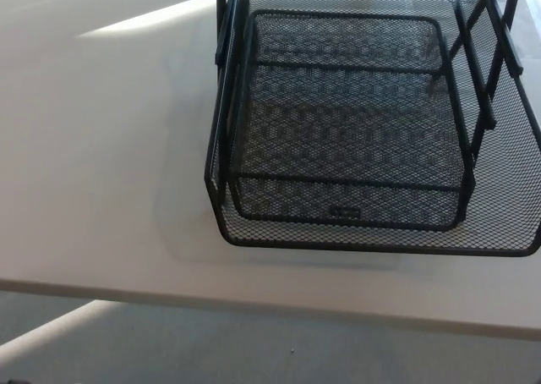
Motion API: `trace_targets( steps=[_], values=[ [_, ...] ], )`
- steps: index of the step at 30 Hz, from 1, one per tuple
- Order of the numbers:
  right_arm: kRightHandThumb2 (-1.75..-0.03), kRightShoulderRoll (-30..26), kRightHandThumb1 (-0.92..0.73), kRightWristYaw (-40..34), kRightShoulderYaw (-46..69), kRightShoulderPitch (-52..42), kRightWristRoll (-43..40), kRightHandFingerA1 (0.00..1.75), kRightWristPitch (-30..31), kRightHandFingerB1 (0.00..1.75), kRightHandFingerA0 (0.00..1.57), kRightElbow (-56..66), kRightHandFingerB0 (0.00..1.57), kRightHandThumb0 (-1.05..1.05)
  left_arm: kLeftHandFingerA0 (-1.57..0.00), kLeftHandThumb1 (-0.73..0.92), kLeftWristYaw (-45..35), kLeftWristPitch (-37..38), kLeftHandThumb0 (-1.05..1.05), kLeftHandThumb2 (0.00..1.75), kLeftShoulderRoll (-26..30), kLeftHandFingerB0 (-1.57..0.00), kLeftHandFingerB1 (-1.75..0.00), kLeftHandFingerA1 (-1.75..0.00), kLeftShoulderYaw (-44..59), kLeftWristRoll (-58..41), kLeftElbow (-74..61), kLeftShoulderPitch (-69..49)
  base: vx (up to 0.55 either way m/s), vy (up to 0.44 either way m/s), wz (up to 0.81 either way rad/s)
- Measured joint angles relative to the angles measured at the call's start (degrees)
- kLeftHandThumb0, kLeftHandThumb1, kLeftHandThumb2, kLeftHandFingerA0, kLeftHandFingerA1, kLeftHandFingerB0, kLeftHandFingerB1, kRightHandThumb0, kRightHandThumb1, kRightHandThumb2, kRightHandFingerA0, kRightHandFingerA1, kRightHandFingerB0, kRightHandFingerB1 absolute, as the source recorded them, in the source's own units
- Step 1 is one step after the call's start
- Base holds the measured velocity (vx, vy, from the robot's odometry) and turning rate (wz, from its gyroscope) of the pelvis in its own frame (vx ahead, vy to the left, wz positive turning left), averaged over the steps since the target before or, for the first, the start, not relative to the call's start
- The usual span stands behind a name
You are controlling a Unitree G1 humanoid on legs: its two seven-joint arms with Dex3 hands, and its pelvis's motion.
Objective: A balck drawer is kept on the middle of the table and the robot uses its right hand to push it back away from the robot
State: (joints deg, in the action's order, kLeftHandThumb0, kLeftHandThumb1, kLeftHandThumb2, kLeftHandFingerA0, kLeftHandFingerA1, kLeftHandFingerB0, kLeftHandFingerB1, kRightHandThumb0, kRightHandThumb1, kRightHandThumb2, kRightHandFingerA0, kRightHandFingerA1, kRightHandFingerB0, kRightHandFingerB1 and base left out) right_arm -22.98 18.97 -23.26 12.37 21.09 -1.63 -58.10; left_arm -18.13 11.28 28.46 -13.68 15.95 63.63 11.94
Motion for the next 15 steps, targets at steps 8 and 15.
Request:
trace_targets(
  steps=[8, 15],
  values=[
    [-0.64, -2.40, -0.79, 3.03, -2.28, -2.04, 1.59, 0.41, -0.55, 0.31, 0.42, 5.37, 0.26, -0.54, -0.50, 0.71, -3.15, 3.19, -0.56, 0.62, 0.87, -0.32, -0.33, -0.40, -1.64, 0.89, 2.95, 1.08, 0.00, 0.000, 0.00],
    [-0.64, -3.88, -0.78, 3.02, -2.06, -7.54, 2.37, 0.42, -0.09, 0.31, 0.47, 19.66, 0.27, -0.54, -0.49, 0.72, -3.22, 3.40, -0.55, 0.62, 0.82, -0.32, -0.33, -0.39, -1.62, 0.85, 2.87, 1.42, 0.00, 0.000, 0.00]
  ],
)
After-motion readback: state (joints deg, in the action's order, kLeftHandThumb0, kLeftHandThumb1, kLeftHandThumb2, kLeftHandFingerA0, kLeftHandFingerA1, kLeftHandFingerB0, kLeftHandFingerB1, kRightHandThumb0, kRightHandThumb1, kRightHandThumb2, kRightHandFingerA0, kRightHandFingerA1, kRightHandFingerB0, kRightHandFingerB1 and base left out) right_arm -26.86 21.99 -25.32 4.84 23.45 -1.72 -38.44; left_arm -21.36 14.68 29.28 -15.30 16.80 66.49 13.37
